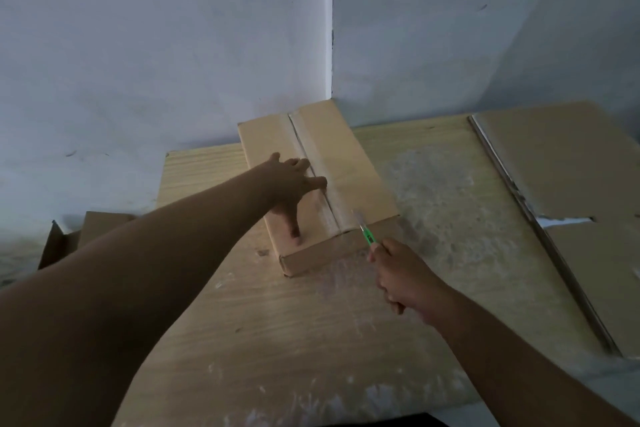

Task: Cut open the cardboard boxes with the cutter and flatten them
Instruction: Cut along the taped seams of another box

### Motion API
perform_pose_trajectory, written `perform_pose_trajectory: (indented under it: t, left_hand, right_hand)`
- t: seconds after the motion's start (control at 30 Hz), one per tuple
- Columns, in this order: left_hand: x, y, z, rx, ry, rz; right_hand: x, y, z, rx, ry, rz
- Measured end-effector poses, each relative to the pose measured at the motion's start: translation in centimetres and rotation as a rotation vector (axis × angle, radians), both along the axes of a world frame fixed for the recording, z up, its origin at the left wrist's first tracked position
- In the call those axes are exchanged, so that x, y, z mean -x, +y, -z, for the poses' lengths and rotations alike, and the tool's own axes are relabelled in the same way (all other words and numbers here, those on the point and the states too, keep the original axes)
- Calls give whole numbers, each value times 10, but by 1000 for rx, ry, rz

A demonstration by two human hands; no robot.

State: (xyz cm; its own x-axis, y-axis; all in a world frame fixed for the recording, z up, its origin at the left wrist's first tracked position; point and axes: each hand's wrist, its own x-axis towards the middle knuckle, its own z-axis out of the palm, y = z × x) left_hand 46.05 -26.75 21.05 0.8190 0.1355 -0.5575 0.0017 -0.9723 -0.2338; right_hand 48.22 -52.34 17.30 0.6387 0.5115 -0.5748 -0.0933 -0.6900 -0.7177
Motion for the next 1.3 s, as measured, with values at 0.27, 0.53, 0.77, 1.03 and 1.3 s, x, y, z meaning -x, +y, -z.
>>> perform_pose_trajectory:
  t: [0.27,0.53,0.77,1.03,1.3]
  left_hand:
    - [-7,-8,-1,-63,-22,188]
    - [-12,-8,-1,-9,-9,318]
    - [4,-6,2,57,-76,317]
    - [41,0,23,299,-164,120]
    - [16,-2,20,65,-137,308]
  right_hand:
    - [0,5,21,121,-311,-133]
    - [-3,7,27,206,-402,-214]
    - [1,8,30,213,-462,-224]
    - [5,8,31,192,-512,-248]
    - [4,7,28,224,-496,-241]
